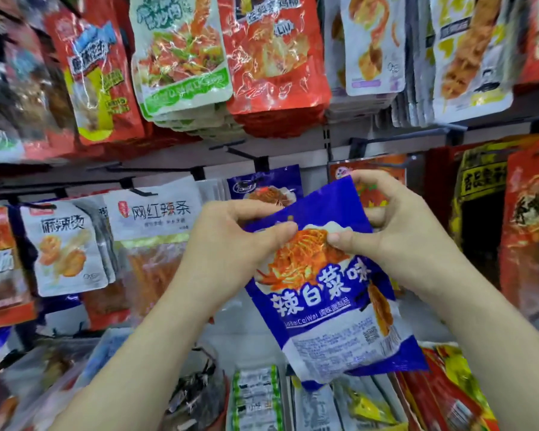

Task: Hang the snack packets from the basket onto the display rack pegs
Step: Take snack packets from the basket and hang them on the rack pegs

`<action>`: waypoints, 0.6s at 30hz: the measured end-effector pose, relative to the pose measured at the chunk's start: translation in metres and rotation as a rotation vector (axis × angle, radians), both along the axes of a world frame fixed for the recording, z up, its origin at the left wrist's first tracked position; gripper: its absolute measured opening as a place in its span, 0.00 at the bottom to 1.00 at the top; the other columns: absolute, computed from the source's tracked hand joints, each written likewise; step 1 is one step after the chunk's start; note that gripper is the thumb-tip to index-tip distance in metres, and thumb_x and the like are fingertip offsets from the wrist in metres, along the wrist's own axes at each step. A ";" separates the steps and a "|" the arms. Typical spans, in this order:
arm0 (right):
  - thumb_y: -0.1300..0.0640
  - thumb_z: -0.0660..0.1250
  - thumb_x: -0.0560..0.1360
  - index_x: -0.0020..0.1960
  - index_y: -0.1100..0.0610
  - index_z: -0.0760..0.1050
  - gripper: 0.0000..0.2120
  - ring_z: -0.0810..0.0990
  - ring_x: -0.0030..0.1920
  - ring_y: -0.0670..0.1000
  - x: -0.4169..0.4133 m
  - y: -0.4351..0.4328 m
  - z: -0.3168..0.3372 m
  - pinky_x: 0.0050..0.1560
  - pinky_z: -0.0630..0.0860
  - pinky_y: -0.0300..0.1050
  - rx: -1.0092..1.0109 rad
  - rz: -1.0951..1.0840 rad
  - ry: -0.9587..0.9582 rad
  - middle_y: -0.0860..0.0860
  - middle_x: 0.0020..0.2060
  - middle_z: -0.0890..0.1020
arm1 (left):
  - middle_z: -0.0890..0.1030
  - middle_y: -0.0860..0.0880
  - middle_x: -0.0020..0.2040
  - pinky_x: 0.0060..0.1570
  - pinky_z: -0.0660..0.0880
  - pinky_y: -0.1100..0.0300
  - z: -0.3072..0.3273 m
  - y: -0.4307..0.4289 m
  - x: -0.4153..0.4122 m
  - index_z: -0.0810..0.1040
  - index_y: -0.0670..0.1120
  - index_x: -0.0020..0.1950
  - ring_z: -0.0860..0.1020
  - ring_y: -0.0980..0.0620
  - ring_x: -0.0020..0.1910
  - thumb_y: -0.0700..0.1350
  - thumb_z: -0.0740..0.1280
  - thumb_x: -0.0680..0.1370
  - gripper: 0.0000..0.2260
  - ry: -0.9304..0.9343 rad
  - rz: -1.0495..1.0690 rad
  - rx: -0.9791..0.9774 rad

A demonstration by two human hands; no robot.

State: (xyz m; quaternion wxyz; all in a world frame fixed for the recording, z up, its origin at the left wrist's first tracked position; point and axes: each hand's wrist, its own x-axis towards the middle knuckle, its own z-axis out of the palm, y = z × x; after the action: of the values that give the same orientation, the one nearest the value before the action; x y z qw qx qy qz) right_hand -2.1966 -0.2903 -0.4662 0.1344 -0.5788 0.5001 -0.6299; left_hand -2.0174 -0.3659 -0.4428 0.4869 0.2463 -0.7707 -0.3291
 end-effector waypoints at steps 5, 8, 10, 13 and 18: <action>0.54 0.73 0.72 0.46 0.53 0.83 0.04 0.86 0.42 0.51 0.007 -0.003 -0.004 0.44 0.82 0.54 0.050 -0.013 0.136 0.50 0.40 0.87 | 0.85 0.52 0.35 0.40 0.81 0.47 -0.006 -0.003 0.018 0.84 0.52 0.39 0.84 0.51 0.34 0.43 0.73 0.73 0.05 0.019 0.092 -0.025; 0.49 0.71 0.73 0.38 0.54 0.83 0.10 0.84 0.37 0.51 0.010 -0.006 0.000 0.37 0.78 0.51 0.073 -0.068 0.205 0.51 0.34 0.85 | 0.85 0.51 0.36 0.41 0.81 0.48 -0.002 -0.011 0.025 0.85 0.51 0.40 0.84 0.51 0.35 0.46 0.71 0.75 0.05 0.010 0.132 -0.021; 0.49 0.71 0.74 0.33 0.57 0.80 0.15 0.78 0.29 0.51 0.016 -0.012 0.005 0.32 0.72 0.47 0.047 -0.123 0.276 0.50 0.26 0.81 | 0.85 0.54 0.34 0.39 0.80 0.57 0.005 -0.019 0.025 0.84 0.52 0.39 0.82 0.56 0.34 0.46 0.72 0.74 0.04 0.029 0.185 -0.070; 0.49 0.69 0.76 0.26 0.60 0.66 0.25 0.61 0.23 0.45 0.027 -0.021 0.014 0.26 0.58 0.37 -0.001 -0.203 0.316 0.49 0.20 0.62 | 0.82 0.61 0.30 0.34 0.73 0.70 0.018 -0.029 0.024 0.83 0.53 0.37 0.78 0.66 0.30 0.44 0.75 0.72 0.05 0.075 0.311 -0.213; 0.51 0.68 0.77 0.26 0.56 0.59 0.27 0.59 0.22 0.47 0.034 -0.028 0.028 0.27 0.64 0.28 -0.045 -0.249 0.351 0.49 0.23 0.56 | 0.77 0.65 0.30 0.32 0.69 0.75 0.033 -0.043 0.019 0.85 0.48 0.40 0.75 0.70 0.29 0.44 0.75 0.72 0.01 0.050 0.417 -0.343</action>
State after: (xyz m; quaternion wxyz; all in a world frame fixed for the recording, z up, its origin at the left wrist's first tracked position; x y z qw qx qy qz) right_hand -2.1626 -0.3186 -0.4385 -0.0465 -0.6164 0.5692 -0.5421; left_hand -1.9988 -0.4086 -0.4102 0.5977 0.3054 -0.7356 -0.0920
